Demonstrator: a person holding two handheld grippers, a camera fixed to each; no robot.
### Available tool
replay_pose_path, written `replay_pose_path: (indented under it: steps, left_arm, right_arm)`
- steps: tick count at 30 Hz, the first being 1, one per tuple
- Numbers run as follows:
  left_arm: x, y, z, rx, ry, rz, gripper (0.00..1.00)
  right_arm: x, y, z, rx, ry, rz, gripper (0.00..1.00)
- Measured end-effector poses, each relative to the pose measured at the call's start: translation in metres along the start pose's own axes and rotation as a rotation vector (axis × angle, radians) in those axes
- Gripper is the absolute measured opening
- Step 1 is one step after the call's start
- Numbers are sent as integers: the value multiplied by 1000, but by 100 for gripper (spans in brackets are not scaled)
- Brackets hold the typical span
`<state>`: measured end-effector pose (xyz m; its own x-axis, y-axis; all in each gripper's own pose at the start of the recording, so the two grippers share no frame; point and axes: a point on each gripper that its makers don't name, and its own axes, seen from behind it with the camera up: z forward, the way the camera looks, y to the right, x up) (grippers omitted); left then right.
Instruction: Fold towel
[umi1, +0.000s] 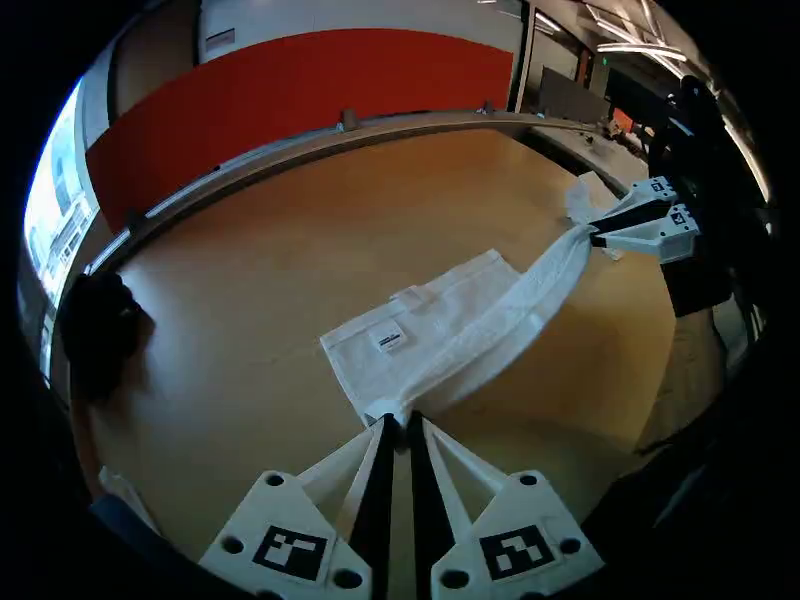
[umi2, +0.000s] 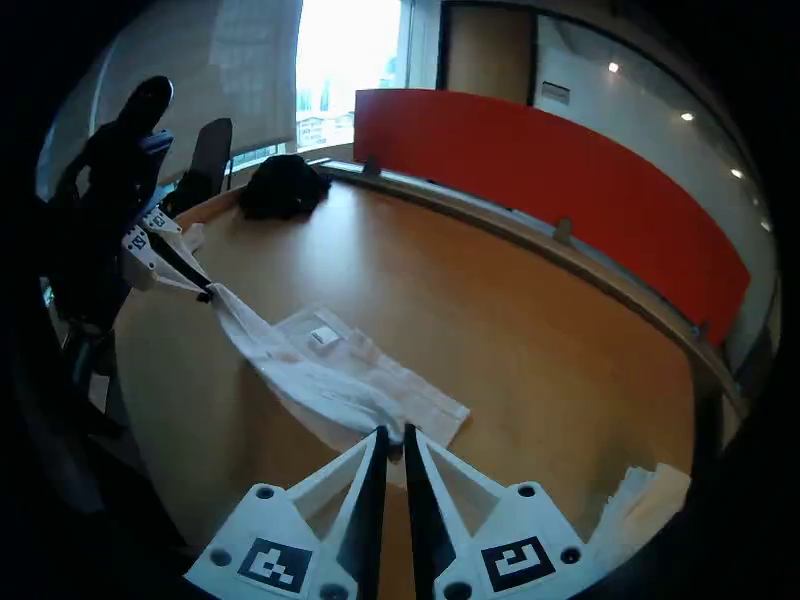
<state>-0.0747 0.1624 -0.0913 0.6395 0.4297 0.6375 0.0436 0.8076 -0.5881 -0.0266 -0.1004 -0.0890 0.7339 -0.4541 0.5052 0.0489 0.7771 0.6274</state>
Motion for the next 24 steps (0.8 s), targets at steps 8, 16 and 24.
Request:
replay_pose_path:
  steps: [8,16,24]
  left_arm:
    - [-1,-7,19,-9,-29,20,11]
    - [0,-8,28,-16,-40,41,13]
    - [-1,-14,48,-4,-40,49,15]
  right_arm:
    - [-4,7,15,-3,-18,17,12]
    - [-11,11,21,-10,-37,16,12]
    - [-22,17,37,-13,-62,26,12]
